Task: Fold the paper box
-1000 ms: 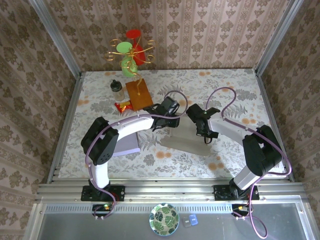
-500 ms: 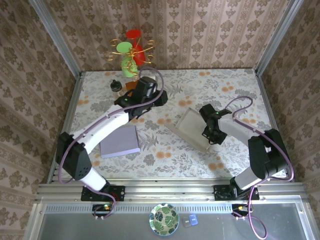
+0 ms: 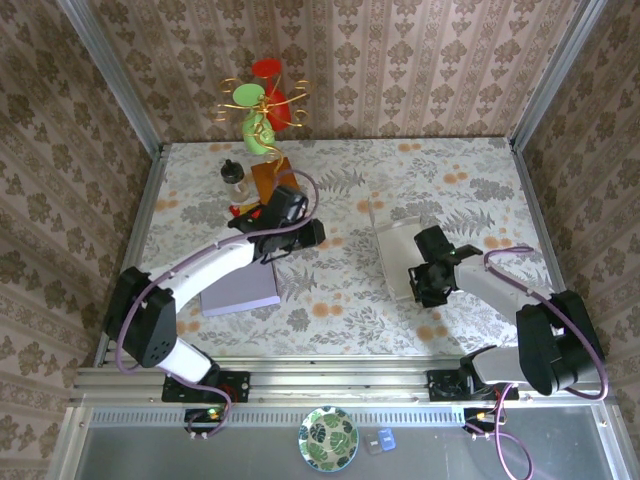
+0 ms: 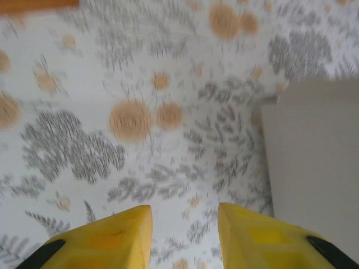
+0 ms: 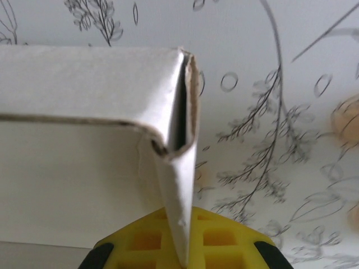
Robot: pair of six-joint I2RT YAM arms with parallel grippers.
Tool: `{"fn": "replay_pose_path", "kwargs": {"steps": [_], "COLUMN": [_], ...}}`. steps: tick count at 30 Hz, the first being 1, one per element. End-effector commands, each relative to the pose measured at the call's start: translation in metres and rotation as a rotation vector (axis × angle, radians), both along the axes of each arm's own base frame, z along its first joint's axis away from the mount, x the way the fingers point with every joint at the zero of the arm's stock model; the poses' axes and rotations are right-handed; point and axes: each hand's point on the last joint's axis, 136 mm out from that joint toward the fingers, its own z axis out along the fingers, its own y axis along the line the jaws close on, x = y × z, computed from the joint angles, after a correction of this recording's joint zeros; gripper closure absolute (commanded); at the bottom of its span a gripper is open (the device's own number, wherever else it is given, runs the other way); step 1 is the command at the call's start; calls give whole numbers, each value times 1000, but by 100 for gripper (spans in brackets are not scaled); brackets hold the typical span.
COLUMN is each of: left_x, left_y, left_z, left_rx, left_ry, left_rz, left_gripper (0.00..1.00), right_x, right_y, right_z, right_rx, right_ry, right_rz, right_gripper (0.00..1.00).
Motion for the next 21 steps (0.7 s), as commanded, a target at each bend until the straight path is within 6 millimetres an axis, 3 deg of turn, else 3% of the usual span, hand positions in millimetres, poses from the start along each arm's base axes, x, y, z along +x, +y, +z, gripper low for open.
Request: {"fn": "replay_pose_path", "kwargs": {"steps": [1, 8, 13, 19, 21], "left_x": [-16, -31, -31, -30, -29], "left_y": [-25, -59, -68, -70, -70], "left_z": [-4, -25, -27, -27, -25], "left_rx": [-92, -101, -100, -93, -87], "left_ry": [58, 116, 118, 112, 105], "left_rz": [-43, -120, -138, -143, -144], "left_gripper": [64, 67, 68, 68, 67], "right_x": [-1, -2, 6, 10, 13], "right_y": [11, 18, 27, 26, 26], "right_z": [2, -9, -17, -8, 5], "right_rx": [87, 111, 149, 140, 148], "right_ry": [26, 75, 67, 37, -6], "right_rz": [-157, -187, -184, -162, -145], "right_gripper": [100, 94, 89, 59, 50]}}
